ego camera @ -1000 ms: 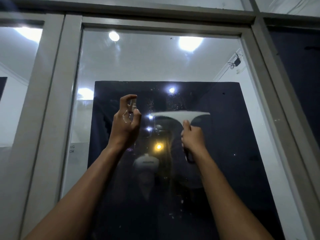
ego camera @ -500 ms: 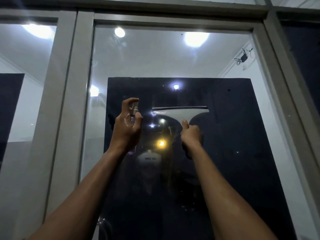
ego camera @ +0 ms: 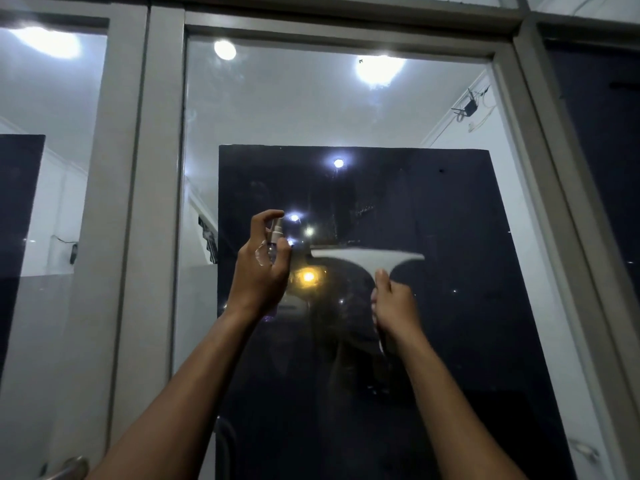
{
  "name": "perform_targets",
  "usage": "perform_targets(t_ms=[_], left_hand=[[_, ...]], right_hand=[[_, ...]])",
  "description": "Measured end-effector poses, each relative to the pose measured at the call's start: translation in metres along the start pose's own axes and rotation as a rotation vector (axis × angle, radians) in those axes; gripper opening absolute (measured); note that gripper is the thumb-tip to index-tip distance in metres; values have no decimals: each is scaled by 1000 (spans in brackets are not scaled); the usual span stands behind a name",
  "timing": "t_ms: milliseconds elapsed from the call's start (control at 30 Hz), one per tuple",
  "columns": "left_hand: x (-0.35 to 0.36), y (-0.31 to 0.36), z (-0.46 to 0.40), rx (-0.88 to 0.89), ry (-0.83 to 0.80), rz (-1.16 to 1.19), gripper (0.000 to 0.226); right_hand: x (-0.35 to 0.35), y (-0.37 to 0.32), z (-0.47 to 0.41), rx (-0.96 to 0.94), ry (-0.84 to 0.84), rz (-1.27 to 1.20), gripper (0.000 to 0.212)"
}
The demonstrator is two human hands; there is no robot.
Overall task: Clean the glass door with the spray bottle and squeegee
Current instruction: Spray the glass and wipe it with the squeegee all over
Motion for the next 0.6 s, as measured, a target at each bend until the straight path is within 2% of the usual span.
perform_targets(t_ms=[133,300,433,600], left_hand=[[-9,-2,-8,6,6,-9,32],[-16,-10,-12,-2,27,-51,33],[-21,-15,-5,-30,36,-62,33],[-16,-11,11,-67,67,-92,32]], right_hand=[[42,-77,-35,-57,-68,-110,54],[82,-132,-59,-41,-149,-48,43],[88,-92,-53,46,-181,126,37],[71,16,-1,155,-223,149,38]])
Point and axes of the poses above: each hand's wrist, its own z-axis away from the middle knuckle, its own x-axis out of the palm, y = z × x, the point moved 3 cm from there along -z, towards the middle knuckle, and after that the axes turned 13 degrees about y, right-handed, at the moved point
